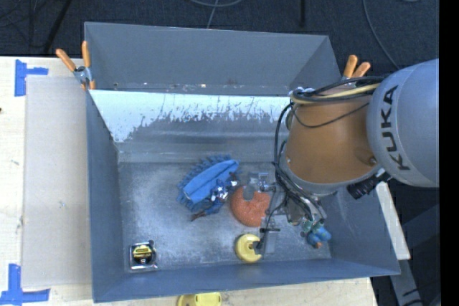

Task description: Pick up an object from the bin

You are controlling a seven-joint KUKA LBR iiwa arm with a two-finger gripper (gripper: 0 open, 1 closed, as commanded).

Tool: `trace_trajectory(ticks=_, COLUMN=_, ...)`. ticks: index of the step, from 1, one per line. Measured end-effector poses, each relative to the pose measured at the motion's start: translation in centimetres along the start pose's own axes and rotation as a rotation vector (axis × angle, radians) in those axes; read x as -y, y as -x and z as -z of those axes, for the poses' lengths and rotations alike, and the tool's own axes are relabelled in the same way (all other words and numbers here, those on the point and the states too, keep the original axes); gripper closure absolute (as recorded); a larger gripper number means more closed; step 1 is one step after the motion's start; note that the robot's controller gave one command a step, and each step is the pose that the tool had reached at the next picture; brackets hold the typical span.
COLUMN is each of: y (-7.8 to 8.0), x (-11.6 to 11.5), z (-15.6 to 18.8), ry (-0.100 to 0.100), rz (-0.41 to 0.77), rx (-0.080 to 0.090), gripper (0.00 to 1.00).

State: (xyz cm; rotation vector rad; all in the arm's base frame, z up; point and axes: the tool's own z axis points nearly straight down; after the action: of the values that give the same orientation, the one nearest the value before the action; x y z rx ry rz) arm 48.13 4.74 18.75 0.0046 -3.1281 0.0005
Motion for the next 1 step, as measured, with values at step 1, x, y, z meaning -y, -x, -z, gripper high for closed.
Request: trace_trajectory(ticks=1, y=0.18, x=0.02, z=0.41, ry=0.0, rz=-0.002, rx=0.009, gripper=0.0)
